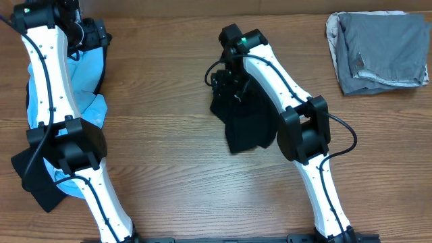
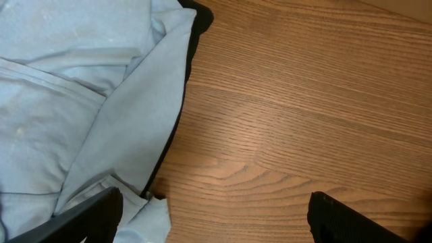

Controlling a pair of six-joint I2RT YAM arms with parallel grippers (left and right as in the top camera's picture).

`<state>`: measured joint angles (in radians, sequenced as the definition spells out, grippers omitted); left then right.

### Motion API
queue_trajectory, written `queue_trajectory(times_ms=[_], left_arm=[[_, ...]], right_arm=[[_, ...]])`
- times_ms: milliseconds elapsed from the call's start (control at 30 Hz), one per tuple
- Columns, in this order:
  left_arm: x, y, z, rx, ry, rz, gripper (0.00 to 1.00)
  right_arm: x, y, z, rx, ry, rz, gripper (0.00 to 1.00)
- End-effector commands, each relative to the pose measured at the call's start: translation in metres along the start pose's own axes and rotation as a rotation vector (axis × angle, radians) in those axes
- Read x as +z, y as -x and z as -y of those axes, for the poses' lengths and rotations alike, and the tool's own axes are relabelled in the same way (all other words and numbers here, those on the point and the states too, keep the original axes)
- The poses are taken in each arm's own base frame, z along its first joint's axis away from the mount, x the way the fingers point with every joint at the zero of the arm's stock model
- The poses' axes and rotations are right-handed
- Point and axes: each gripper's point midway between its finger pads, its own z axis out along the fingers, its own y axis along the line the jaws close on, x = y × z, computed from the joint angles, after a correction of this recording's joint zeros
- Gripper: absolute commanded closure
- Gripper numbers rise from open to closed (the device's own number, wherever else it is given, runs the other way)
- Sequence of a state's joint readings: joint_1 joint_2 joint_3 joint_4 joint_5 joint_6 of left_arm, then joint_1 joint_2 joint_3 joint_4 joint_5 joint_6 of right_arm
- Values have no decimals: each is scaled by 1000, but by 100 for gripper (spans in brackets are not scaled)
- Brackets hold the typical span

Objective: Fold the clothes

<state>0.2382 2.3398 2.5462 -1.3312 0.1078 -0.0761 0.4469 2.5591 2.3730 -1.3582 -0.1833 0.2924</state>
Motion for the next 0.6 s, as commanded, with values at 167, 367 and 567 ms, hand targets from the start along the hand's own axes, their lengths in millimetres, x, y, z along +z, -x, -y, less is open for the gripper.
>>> queue_trajectory(times_ms=[167,367,567], left_arm=[[3,0,-4,-3,9,-3,10],[3,-1,-4,-3,9,-7,10],[3,-1,-4,-3,9,-10,10]], right_arm=[[5,12,-6,122,-156,132,19],[35,-3,-8,180,-225,94,27],[36,-11,0,184,-266,67,65]])
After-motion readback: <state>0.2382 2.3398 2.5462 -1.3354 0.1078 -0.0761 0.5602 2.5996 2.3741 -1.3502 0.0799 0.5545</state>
